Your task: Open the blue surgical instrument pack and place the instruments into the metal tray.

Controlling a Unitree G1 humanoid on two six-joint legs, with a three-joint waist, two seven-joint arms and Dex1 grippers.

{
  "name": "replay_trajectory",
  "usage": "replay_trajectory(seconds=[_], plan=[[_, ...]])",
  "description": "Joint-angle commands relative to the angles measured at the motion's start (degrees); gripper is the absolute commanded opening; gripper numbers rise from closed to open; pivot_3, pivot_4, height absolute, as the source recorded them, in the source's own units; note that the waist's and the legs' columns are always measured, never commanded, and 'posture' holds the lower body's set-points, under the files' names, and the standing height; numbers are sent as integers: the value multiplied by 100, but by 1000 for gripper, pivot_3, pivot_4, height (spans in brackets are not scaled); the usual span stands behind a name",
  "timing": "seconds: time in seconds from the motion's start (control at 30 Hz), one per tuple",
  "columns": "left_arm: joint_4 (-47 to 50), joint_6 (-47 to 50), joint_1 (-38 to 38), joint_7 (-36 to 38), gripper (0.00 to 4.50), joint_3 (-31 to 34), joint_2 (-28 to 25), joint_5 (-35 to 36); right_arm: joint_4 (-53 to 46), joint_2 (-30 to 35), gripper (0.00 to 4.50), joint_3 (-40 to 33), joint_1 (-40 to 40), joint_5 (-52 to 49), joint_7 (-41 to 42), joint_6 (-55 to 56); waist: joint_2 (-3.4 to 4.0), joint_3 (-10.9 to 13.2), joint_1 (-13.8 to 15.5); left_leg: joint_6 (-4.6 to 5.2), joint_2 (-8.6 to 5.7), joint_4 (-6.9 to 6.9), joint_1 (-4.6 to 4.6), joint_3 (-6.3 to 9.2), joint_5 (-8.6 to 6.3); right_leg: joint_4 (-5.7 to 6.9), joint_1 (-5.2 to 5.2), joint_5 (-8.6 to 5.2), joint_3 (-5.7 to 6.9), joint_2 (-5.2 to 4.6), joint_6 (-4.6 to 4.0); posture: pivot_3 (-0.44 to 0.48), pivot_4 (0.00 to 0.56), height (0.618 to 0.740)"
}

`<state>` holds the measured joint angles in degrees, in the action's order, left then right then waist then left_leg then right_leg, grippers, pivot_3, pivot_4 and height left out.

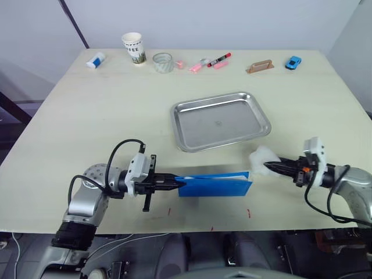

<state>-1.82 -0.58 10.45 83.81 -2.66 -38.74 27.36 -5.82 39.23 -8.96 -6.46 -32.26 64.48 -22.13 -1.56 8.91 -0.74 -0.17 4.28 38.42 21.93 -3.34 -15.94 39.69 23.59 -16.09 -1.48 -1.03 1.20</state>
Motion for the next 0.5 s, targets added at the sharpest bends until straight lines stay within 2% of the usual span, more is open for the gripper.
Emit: replay_trajectory(seconds=[0.03, 0.2, 0.27, 0.5], plan=[[-26, -90, 11, -13, 0, 58, -93, -122, -453, 61, 60, -479, 198, -494, 62, -65, 0, 0, 5, 0, 0, 0, 1, 1, 0, 0, 0, 0, 1, 0, 0, 0, 150, 725], [-17, -144, 41, -41, 0, 0, -79, -204, -792, 191, 60, -917, 503, -992, 138, -283, 0, 0, 2, 0, 0, -1, 0, 0, 0, -1, 0, 0, -1, 0, 0, 0, 150, 725], [20, -104, 67, -68, 0, -19, -59, -193, -970, 263, 60, -1191, 549, -1477, 109, -581, 0, 0, 6, 0, 0, -1, 0, 2, 0, 0, -1, 0, 1, 0, 0, 0, 150, 725], [-33, -93, 141, -36, 0, -80, -15, -219, -1553, 127, 60, -1473, 301, -2580, -430, -1181, 0, 0, 7, 0, 0, -1, 1, 3, 0, 0, -1, 0, 1, 0, 0, 0, 150, 725]])
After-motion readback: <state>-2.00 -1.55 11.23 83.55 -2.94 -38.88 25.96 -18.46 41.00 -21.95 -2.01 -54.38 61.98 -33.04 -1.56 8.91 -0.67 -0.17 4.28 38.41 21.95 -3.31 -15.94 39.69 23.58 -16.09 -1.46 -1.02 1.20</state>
